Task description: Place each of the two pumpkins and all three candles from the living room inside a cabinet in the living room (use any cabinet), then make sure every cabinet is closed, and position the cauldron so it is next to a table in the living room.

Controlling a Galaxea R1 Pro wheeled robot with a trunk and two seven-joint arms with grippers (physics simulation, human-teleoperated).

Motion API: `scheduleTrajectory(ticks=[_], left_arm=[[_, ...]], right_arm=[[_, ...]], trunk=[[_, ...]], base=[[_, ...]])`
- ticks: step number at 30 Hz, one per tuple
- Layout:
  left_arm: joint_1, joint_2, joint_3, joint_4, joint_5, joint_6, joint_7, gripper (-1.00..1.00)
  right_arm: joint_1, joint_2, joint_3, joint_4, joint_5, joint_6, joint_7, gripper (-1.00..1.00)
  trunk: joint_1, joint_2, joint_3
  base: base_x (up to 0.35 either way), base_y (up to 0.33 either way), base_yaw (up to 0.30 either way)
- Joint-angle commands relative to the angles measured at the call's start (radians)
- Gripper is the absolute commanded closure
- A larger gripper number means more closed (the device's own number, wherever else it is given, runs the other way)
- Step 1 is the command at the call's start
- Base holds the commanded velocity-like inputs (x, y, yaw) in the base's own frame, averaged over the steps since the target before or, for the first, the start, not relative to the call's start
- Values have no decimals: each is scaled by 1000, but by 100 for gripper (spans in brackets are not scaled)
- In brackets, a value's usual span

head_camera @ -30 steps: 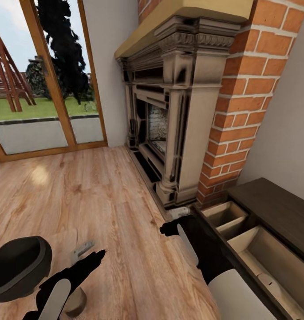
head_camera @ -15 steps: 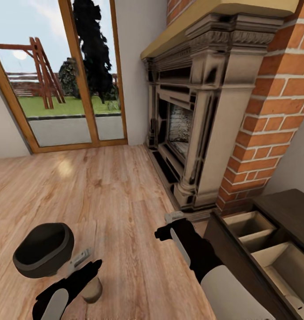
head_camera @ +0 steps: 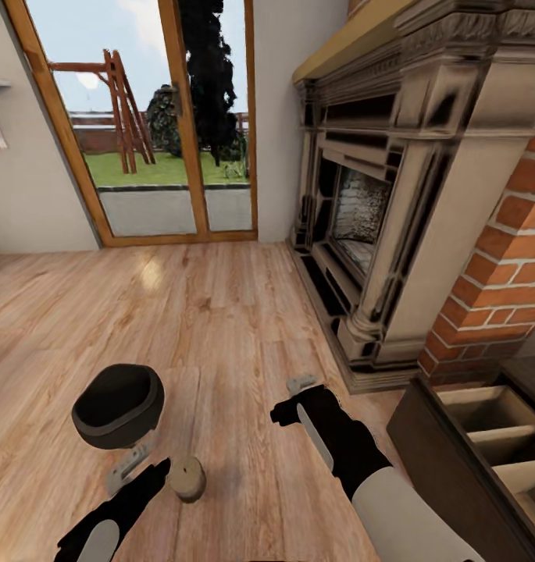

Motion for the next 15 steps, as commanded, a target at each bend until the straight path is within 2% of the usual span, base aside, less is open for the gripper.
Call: scheduleTrajectory(ticks=[1,6,15], left_arm=[[1,0,0,-1,8,1,7,-100],[11,2,4,-4,9,-13,9,-100],[21,10,3,2,6,-50,5,-100]], right_arm=[[-1,0,1,-1,-8,4,-7,-100],[-2,0,1,-1,-6,3,-7,-100],[-2,0,1,1,-5,1,-8,-100]], trunk=[[0,-1,-5],[2,-2,-24],[2,-2,-24]], base=[[0,0,293],[0,0,293],[0,0,294]])
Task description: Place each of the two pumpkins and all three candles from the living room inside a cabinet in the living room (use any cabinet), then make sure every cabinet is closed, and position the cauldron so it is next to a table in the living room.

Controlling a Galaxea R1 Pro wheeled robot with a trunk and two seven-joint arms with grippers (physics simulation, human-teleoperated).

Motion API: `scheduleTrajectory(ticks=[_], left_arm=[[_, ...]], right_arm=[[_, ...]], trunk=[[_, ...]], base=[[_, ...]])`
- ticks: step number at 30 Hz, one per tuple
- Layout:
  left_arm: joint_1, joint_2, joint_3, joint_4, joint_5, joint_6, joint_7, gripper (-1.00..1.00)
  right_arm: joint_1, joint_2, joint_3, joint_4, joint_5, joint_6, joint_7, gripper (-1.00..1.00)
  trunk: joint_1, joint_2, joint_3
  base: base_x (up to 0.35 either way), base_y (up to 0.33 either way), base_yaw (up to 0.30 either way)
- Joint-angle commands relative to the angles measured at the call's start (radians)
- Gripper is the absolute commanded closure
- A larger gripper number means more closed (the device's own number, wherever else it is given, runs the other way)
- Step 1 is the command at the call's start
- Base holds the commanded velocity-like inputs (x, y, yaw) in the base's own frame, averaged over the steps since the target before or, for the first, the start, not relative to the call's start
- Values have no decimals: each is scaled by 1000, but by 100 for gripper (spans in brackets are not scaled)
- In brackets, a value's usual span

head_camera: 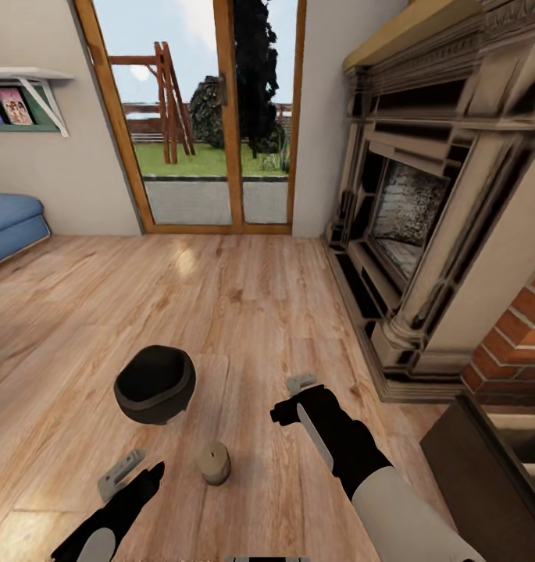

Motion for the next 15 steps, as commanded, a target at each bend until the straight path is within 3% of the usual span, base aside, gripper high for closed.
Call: scheduleTrajectory(ticks=[1,15], left_arm=[[0,1,0,0,8,2,6,-100],[2,3,0,23,9,-1,3,-100]], right_arm=[[-1,0,1,-1,-8,4,-7,-100],[-1,0,1,0,-8,6,-2,-100]], trunk=[[0,0,-1],[0,0,-1]], base=[[0,0,295],[0,0,295]])
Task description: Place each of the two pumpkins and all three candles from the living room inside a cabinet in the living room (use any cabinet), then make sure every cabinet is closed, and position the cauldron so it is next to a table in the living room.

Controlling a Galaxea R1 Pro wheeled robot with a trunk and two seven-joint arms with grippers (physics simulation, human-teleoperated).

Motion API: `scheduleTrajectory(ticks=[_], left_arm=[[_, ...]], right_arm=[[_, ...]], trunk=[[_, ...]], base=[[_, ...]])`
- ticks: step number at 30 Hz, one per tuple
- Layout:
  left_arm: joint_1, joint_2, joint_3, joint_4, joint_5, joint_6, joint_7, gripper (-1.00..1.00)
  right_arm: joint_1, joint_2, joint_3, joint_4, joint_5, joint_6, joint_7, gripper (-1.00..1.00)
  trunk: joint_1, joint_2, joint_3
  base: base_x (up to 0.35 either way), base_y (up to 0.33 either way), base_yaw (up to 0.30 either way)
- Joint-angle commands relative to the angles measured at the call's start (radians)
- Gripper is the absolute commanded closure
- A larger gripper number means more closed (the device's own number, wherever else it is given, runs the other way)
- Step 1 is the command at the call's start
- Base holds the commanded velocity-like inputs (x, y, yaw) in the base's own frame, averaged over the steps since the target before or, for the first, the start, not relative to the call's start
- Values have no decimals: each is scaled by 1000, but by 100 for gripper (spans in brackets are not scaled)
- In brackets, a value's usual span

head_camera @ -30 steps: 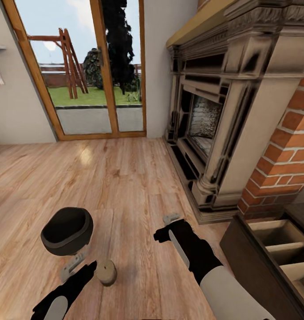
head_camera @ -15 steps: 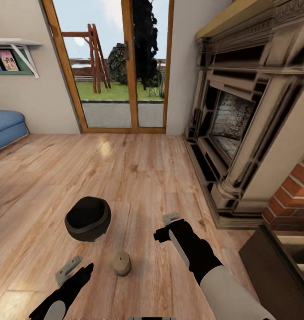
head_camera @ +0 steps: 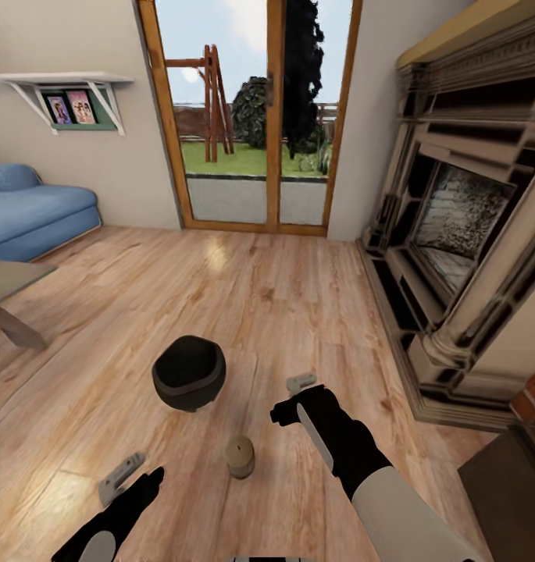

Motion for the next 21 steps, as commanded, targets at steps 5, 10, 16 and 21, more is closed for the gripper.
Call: scheduleTrajectory(ticks=[5,10,16,21], left_arm=[[0,0,-1,-1,5,2,9,-100],[2,0,-2,13,-1,0,13,-100],[8,4,-2,33,-4,-1,15,-100],[9,5,-2,52,-4,-3,12,-100]], right_arm=[[-1,0,1,-1,-9,4,-6,-100],[-1,0,1,-1,-9,4,-6,-100],[-1,0,1,-1,-10,5,-7,-100],[-1,0,1,0,-11,5,-7,-100]], trunk=[[0,0,-1],[0,0,-1],[0,0,-1],[0,0,-1]], base=[[0,0,295],[0,0,295],[15,12,295],[181,141,295]])
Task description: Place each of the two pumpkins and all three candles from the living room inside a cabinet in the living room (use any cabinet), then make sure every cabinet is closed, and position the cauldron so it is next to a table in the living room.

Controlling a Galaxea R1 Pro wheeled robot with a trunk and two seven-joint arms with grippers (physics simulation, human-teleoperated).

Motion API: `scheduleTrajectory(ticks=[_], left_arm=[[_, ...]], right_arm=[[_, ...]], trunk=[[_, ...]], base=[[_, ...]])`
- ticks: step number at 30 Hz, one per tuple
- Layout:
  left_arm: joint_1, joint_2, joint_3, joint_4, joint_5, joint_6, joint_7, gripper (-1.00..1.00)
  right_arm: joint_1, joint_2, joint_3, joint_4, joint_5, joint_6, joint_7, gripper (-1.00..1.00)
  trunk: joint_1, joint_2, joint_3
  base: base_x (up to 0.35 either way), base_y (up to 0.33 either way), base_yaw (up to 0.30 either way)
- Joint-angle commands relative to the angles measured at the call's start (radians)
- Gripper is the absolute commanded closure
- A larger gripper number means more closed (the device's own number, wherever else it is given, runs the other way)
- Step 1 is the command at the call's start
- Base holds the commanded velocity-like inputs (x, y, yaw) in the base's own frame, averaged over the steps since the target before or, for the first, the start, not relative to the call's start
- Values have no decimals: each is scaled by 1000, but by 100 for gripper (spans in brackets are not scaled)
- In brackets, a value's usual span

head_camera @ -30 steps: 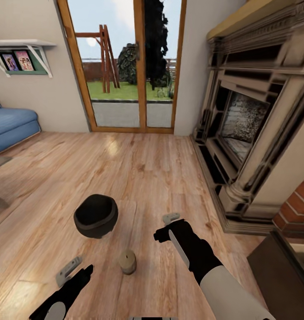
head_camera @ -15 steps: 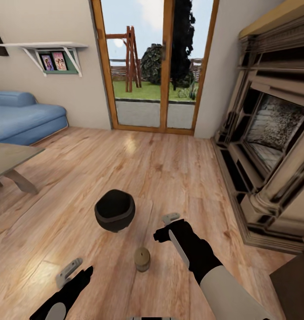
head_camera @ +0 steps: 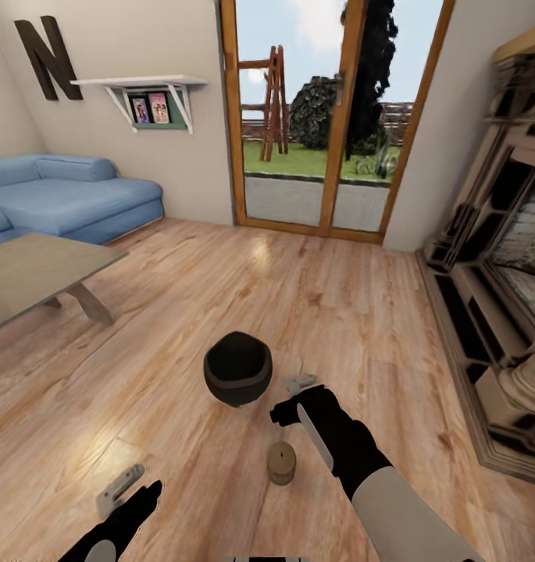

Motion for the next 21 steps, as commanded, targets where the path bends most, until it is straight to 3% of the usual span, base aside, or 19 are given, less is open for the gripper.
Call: scheduleTrajectory(ticks=[1,13,21], left_arm=[[0,0,0,-1,7,3,6,-100],[0,-1,0,15,8,4,-3,-100],[0,0,-9,15,10,4,-3,-100]], right_arm=[[-1,0,2,1,-8,4,-8,-100],[-4,0,-11,40,-11,3,-11,-100],[-4,0,-48,45,-13,2,-12,-100]], trunk=[[0,0,-1],[0,0,-1],[0,0,-1]], base=[[190,148,294],[47,36,288],[192,1,65]])
